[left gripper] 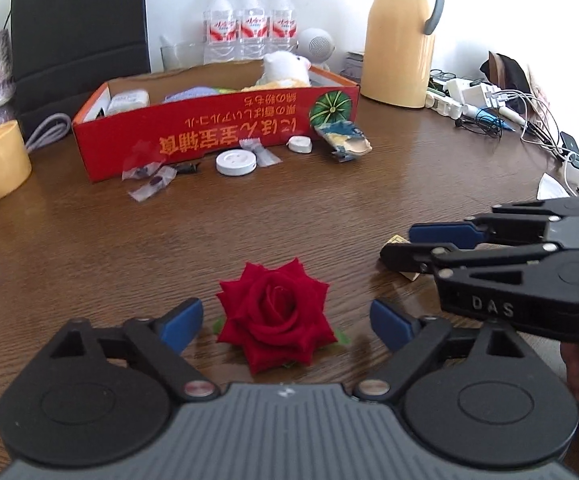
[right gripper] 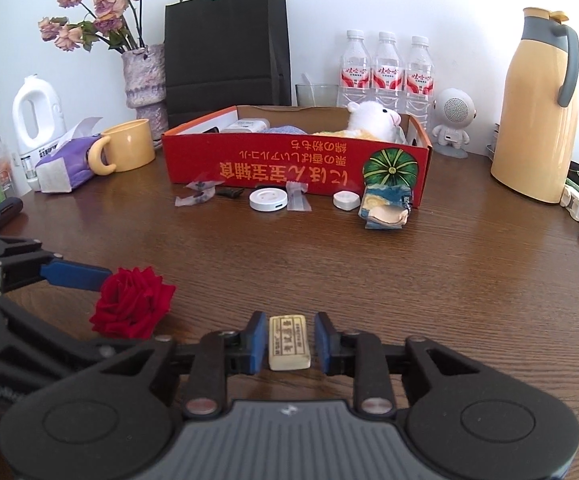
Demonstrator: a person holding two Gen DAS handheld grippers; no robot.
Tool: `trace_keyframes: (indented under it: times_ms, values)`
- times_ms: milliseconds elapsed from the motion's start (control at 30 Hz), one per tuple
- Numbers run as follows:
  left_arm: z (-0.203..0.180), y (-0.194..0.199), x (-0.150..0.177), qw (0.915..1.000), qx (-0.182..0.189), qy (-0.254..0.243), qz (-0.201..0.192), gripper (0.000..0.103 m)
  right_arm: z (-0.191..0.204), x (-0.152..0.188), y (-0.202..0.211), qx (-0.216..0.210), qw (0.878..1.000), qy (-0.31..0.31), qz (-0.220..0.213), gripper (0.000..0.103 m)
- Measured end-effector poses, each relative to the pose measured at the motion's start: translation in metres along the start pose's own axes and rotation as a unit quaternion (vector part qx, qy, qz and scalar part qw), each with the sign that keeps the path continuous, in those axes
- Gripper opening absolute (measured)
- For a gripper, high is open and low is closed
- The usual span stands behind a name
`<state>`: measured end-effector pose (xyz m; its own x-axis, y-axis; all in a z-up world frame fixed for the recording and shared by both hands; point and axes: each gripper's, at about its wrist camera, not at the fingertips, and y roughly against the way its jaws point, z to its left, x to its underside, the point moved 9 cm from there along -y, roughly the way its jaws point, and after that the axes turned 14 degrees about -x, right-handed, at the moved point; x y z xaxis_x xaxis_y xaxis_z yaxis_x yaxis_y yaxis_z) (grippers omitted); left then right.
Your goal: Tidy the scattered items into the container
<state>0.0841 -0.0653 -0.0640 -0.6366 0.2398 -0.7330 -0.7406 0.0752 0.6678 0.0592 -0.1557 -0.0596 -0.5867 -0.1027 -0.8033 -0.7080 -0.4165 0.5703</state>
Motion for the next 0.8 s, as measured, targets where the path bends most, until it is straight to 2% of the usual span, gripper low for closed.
trace_keyframes:
  times_ms: [67, 133, 233, 267, 300, 467, 533, 667, 800]
  values:
    - [0.002, -0.002, 0.0, 1.0, -0.001, 0.002, 0.001, 0.079, -0.002, 0.002, 0.0, 0.007, 1.0, -0.001, 0.001, 0.045]
    - [0.003, -0.002, 0.0, 0.9999, -0.009, 0.0, -0.005, 0.064, -0.003, 0.004, -0.002, 0.006, 1.0, -0.006, 0.005, 0.045]
    - [0.005, 0.0, 0.0, 0.9997, -0.022, -0.006, -0.008, 0.053, -0.002, 0.004, -0.003, 0.008, 1.0, 0.001, 0.006, 0.042]
    - [0.006, 0.001, 0.0, 0.9997, -0.021, -0.002, -0.008, 0.052, -0.001, 0.004, -0.004, 0.009, 1.0, 0.004, 0.006, 0.033]
    - [0.007, 0.002, 0.0, 0.9997, -0.021, 0.004, -0.008, 0.05, 0.0, 0.004, -0.003, 0.009, 1.0, 0.007, 0.005, 0.02]
    - [0.015, 0.021, 0.0, 0.9985, -0.038, 0.028, -0.03, 0.046, 0.006, 0.006, 0.002, 0.02, 1.0, 0.005, 0.002, 0.019]
    - [0.019, 0.035, -0.003, 0.9967, -0.053, 0.035, -0.05, 0.046, 0.01, 0.004, 0.011, 0.021, 1.0, 0.001, -0.013, 0.019]
    - [0.03, 0.065, -0.006, 0.9877, -0.11, 0.05, -0.1, 0.046, 0.022, -0.008, 0.039, 0.024, 0.998, 0.003, -0.06, 0.019]
    - [0.036, 0.094, -0.002, 0.9782, -0.142, 0.061, -0.138, 0.045, 0.035, -0.016, 0.064, 0.04, 0.994, 0.008, -0.101, 0.019]
